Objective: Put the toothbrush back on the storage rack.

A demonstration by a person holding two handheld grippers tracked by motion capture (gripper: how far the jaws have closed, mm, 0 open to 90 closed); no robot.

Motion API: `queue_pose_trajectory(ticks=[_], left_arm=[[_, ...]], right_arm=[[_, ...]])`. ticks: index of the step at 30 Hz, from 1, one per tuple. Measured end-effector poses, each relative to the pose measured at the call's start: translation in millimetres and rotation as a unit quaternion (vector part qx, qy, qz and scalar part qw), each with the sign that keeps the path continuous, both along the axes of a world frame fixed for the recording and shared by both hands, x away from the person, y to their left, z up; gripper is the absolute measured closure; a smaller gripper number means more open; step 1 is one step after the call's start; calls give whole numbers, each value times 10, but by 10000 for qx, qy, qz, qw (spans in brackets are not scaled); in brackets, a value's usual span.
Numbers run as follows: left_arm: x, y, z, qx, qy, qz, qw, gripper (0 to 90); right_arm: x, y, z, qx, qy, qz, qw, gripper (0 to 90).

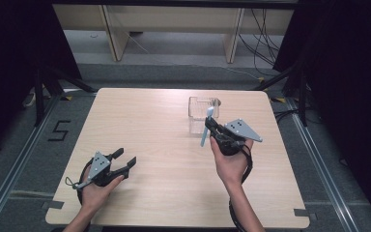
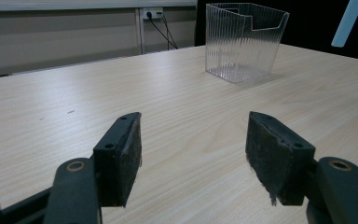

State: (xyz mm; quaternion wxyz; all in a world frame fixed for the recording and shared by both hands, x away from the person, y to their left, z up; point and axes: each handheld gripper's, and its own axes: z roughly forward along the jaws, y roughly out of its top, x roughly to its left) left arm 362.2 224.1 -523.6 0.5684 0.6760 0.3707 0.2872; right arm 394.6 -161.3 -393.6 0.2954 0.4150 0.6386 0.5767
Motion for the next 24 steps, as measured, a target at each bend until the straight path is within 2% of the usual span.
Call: queue_pose_trajectory(ticks=[1, 6, 7, 8, 11, 15, 18, 19, 20, 22, 24], left_arm=[[1, -2, 0, 9, -5, 4, 10000, 355], [18, -17, -8, -33, -70, -23, 10000, 352], [16, -16, -8, -37, -68, -7, 10000, 351], [3, -9, 2, 32, -1, 29, 10000, 350], [3, -11, 1, 36, -12, 35, 10000, 350], [11, -22, -8, -15, -79, 22, 10000, 354], [8, -17, -5, -9, -50, 64, 10000, 353], [8, -17, -5, -9, -50, 64, 10000, 352], [1, -13, 1, 28, -11, 84, 10000, 353], [1, -14, 1, 35, -10, 83, 10000, 352], [13, -19, -9, -42, -71, 62, 9999, 351]], right_arm=[[4, 5, 2, 75, 17, 15, 10000, 859], [17, -20, 27, 78, 47, -21, 10000, 859], [39, -47, 41, 9, -77, -55, 10000, 859], [40, -53, 50, 23, -53, -92, 9999, 859], [61, -70, 71, 53, -17, -151, 9999, 859], [113, -103, 94, 44, -63, -175, 9998, 858], [151, -122, 118, 45, -116, -179, 9998, 859], [159, -135, 129, -5, -158, -271, 9995, 858], [166, -138, 138, 47, -79, -257, 9996, 858], [192, -156, 155, 14, -149, -291, 9995, 858], [215, -165, 171, 21, -184, -302, 9994, 859]])
